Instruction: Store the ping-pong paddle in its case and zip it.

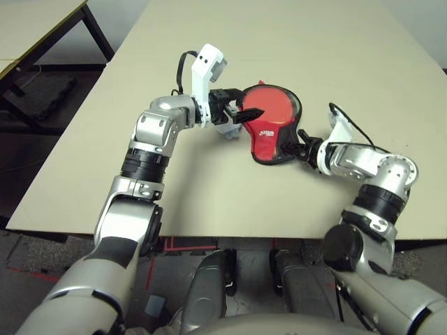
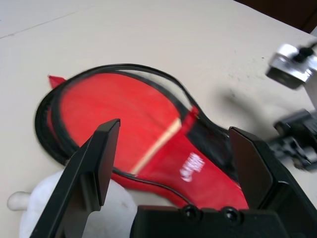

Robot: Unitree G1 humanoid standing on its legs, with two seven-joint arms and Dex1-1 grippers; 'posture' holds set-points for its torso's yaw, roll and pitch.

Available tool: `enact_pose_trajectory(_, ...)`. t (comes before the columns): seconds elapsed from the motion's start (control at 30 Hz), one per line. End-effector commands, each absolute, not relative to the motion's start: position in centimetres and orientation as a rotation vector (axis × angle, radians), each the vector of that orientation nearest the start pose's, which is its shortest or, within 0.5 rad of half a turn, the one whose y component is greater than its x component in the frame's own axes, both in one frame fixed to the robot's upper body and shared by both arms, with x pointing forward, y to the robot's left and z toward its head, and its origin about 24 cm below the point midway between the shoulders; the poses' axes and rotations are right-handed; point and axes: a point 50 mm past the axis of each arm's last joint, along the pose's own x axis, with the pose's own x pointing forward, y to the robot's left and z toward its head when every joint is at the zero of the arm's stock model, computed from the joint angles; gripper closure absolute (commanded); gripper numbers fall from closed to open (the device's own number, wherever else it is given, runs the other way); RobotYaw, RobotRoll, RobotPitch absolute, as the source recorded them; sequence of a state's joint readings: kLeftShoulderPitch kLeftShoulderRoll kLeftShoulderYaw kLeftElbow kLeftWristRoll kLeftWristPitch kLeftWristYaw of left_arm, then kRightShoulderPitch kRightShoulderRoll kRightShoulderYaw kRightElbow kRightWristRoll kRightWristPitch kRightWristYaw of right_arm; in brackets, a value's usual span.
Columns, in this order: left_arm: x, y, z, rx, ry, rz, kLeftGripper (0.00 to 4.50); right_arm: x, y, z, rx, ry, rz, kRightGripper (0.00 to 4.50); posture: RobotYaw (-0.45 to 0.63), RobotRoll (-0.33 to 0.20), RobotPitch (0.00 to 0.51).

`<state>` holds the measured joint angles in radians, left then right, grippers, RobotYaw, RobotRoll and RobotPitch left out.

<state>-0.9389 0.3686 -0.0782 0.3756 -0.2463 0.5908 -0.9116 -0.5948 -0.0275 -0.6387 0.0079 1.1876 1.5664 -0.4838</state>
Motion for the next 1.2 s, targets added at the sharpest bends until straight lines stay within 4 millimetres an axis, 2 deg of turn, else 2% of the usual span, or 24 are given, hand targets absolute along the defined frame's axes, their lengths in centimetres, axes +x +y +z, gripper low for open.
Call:
enact_pose_trajectory(0.03,36.8,12.1,20.4,0.163,0.136,-1.007,0.0,26.1,-14.3,10.7,0.723,0.877,0.545,4.49,0.0,0.0,0.172)
enact_pose_trajectory(0.1,36.8,12.1,20.4,0.168,0.136,-1.007,0.0,24.4,-14.4,11.1,0.739,0.896,0.552,4.49,-0.01,0.0,0.174)
enact_pose_trajectory(0.17,36.8,12.2,20.4,0.171,0.137,-1.008,0.0,21.9,-14.2,10.7,0.752,0.902,0.547,4.49,-0.01,0.0,0.174)
enact_pose_trajectory(0.33,36.9,12.1,20.2,0.178,0.142,-1.014,0.0,18.2,-12.8,10.7,0.78,0.874,0.508,4.49,-0.03,0.0,0.174)
enact_pose_trajectory(0.47,37.0,11.8,20.1,0.178,0.141,-1.022,0.0,17.1,-11.9,11.0,0.817,0.867,0.471,4.49,-0.05,0.0,0.171)
enact_pose_trajectory(0.57,37.1,11.6,20.1,0.183,0.141,-1.032,0.0,17.2,-12.1,10.9,0.815,0.879,0.421,4.49,-0.05,0.0,0.17)
enact_pose_trajectory(0.7,37.2,11.6,20.2,0.189,0.14,-1.034,0.0,18.0,-14.0,10.8,0.691,0.888,0.4,3.26,-0.06,0.0,0.169)
enact_pose_trajectory(0.73,37.2,11.6,20.2,0.19,0.139,-1.034,0.0,18.4,-14.5,11.0,0.667,0.877,0.393,2.81,-0.06,0.0,0.169)
enact_pose_trajectory(0.83,37.3,11.7,20.2,0.192,0.138,-1.033,0.0,19.9,-16.4,11.9,0.593,0.834,0.351,1.87,-0.06,0.0,0.169)
enact_pose_trajectory(0.97,37.3,11.8,20.2,0.201,0.136,-1.031,0.0,21.4,-18.3,14.1,0.426,0.799,0.394,0.7,-0.06,0.0,0.168)
enact_pose_trajectory(1.03,37.5,12.1,20.4,0.207,0.134,-1.025,0.0,22.5,-17.9,16.2,0.341,0.755,0.484,0.05,-0.07,0.0,0.164)
enact_pose_trajectory(1.13,37.7,12.6,20.8,0.227,0.133,-1.012,0.0,23.3,-15.9,18.5,0.217,0.728,0.671,0.02,-0.07,0.0,0.16)
enact_pose_trajectory(1.2,37.9,12.9,21.1,0.242,0.135,-1.009,0.0,23.3,-15.0,18.9,0.122,0.747,0.745,0.02,-0.07,0.0,0.158)
